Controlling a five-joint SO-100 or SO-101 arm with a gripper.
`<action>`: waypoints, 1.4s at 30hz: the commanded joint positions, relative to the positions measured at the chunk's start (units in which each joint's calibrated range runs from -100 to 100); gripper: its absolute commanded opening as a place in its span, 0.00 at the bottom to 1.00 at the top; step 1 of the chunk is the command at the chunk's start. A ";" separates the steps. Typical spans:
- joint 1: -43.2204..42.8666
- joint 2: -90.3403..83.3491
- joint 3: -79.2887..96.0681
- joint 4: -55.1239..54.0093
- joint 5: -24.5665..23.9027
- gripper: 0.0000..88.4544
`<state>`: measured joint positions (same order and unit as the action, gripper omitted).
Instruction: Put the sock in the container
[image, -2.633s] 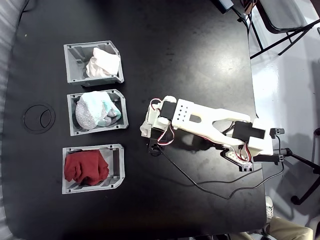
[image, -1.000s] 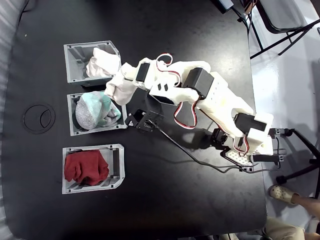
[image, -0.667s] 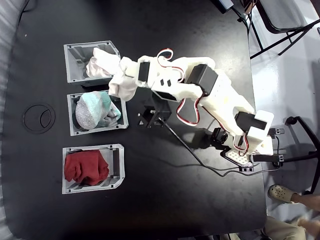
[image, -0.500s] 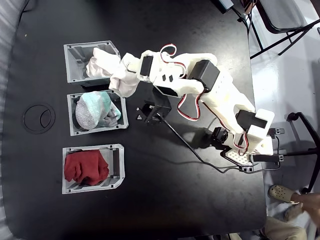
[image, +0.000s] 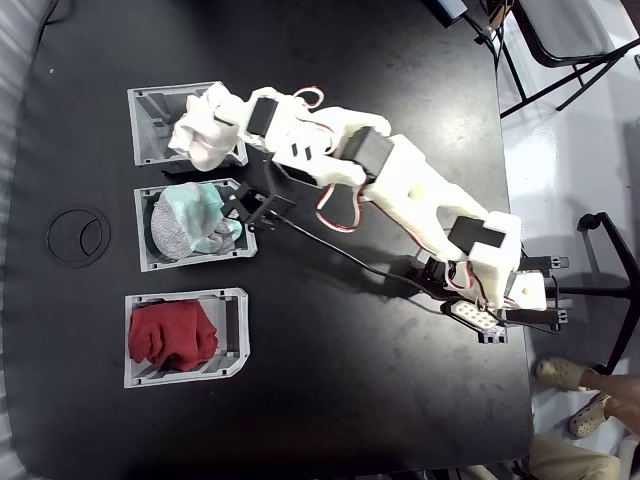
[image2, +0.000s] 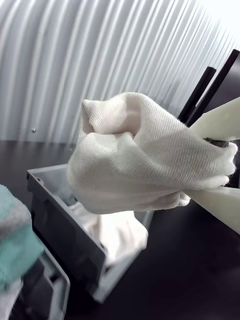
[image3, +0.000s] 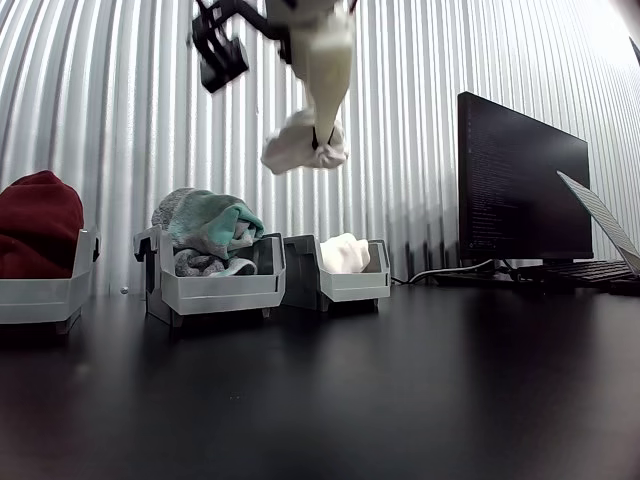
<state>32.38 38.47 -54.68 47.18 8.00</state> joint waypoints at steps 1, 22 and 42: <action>0.79 1.22 -2.84 -10.21 -0.53 0.02; 2.21 13.94 -2.93 -38.56 -0.07 0.02; 3.55 22.30 -2.84 -44.79 -0.30 0.18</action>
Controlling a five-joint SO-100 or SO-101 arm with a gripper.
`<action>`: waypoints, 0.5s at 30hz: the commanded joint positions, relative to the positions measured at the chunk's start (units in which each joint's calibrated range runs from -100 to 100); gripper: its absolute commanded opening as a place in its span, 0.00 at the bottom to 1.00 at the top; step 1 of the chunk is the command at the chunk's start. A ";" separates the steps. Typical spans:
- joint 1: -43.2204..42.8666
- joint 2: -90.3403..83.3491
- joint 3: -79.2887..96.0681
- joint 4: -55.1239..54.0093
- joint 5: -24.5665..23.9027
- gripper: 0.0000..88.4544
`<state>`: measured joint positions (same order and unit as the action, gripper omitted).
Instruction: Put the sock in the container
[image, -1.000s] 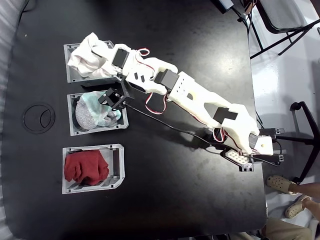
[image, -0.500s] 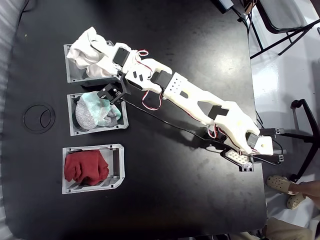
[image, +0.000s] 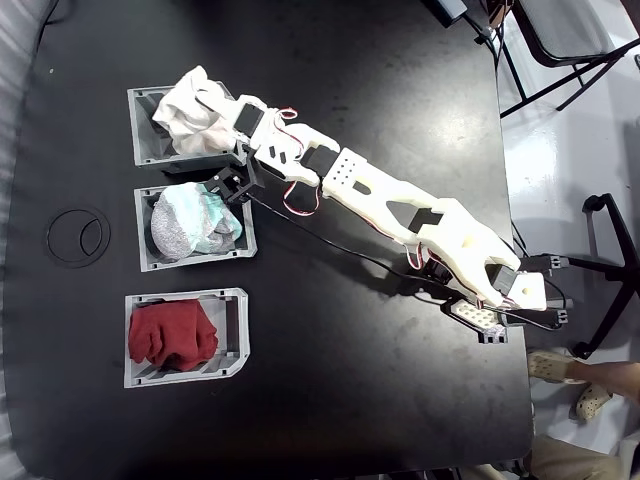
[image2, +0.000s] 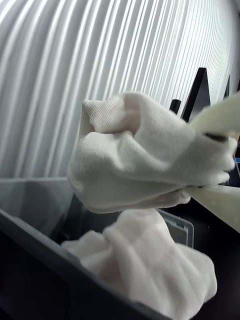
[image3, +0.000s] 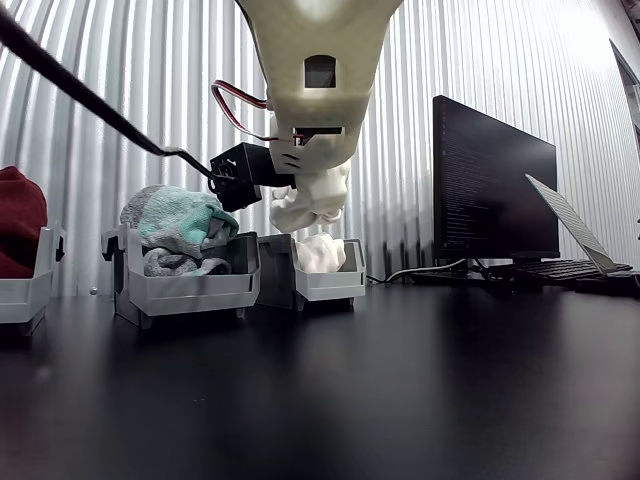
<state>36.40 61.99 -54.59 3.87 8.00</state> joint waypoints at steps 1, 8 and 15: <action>-0.47 -1.06 -2.93 -1.39 -0.24 0.20; -1.65 -0.64 -2.21 -1.31 -0.07 0.32; -1.65 -0.64 -2.21 -1.05 0.04 0.44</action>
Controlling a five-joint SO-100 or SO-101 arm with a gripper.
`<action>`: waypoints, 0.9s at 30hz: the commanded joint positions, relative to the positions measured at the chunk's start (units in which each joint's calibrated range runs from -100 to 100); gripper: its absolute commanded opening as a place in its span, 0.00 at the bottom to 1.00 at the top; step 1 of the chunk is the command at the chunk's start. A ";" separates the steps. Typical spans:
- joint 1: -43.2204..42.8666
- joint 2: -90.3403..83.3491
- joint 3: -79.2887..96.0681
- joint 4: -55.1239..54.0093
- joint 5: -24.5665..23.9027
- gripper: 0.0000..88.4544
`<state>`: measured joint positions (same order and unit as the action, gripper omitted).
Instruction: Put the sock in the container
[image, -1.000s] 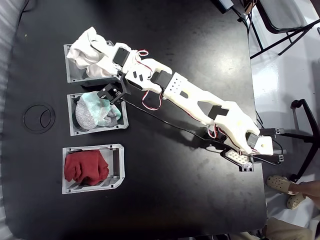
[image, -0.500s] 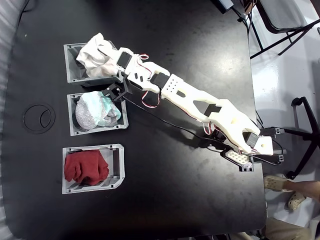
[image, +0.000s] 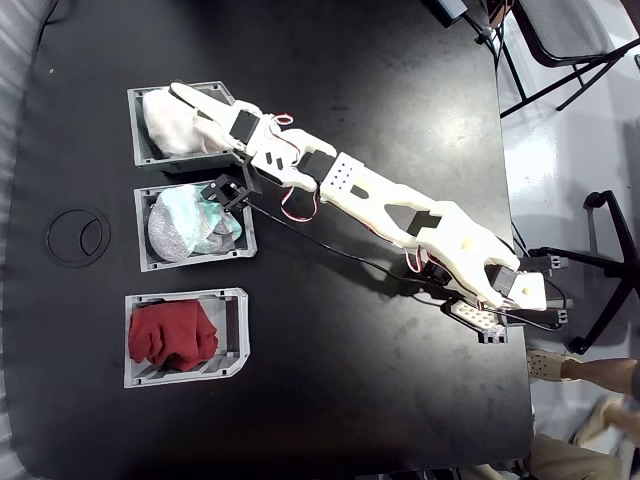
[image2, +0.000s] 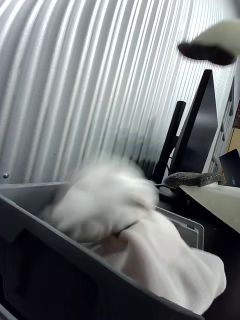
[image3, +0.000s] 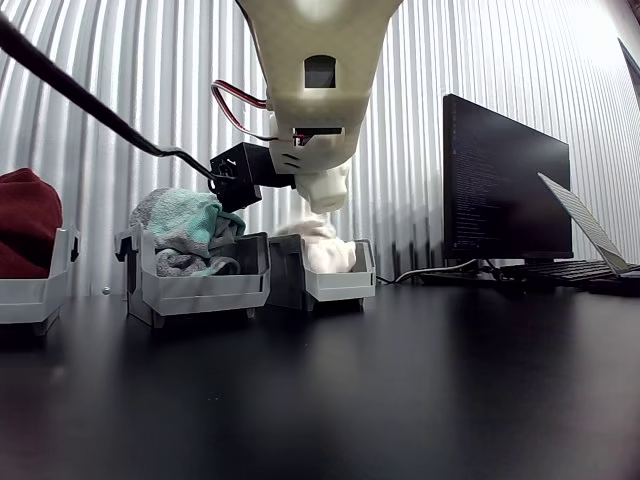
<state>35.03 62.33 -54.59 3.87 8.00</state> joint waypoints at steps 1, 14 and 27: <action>-0.20 -0.97 -2.21 -1.05 0.04 0.44; 0.75 -2.56 -2.93 -0.97 -0.53 0.32; -2.80 -17.03 -2.48 29.52 -3.91 0.01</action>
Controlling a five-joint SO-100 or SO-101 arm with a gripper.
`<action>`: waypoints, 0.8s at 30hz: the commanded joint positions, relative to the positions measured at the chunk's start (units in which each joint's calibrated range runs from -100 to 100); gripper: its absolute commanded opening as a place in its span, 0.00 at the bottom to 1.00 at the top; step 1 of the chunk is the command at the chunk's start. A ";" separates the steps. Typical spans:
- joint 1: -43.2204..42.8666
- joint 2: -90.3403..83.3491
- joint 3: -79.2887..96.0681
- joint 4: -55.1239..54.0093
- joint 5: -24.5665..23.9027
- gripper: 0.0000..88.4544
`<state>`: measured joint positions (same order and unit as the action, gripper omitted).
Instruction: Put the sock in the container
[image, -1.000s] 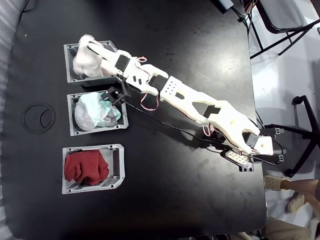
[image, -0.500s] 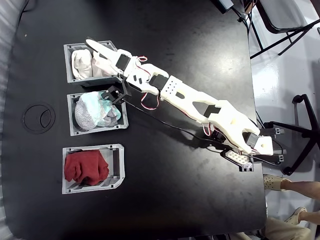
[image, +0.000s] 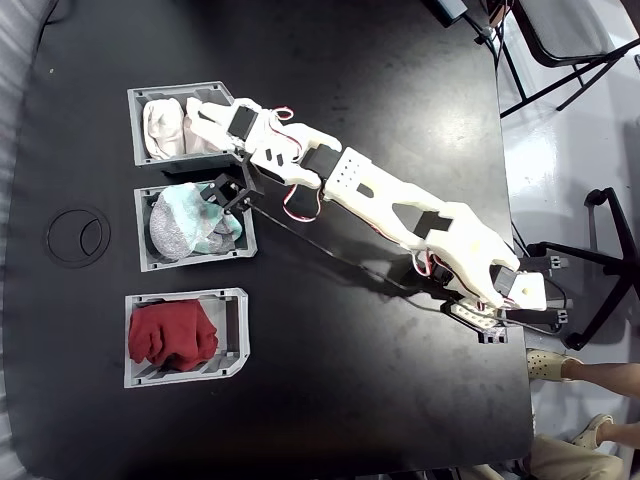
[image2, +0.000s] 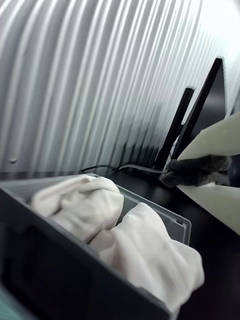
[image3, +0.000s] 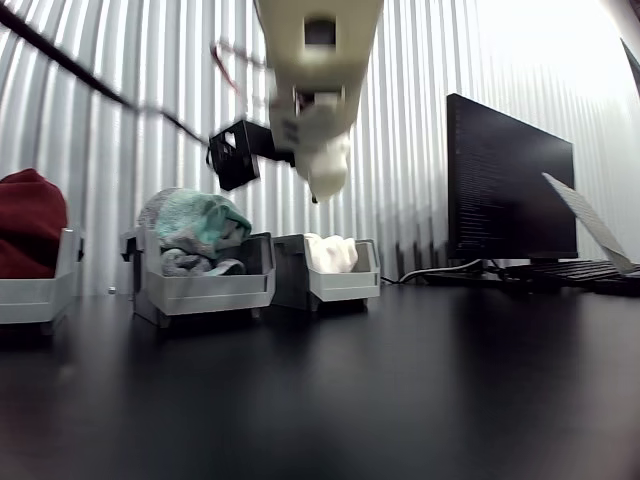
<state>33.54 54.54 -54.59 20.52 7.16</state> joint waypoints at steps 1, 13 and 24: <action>-1.79 -10.67 -2.39 16.63 -4.56 0.01; -12.02 -26.39 -2.30 58.21 -7.25 0.01; -15.32 -43.71 0.13 79.48 -7.25 0.01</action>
<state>18.31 18.04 -54.68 97.73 0.16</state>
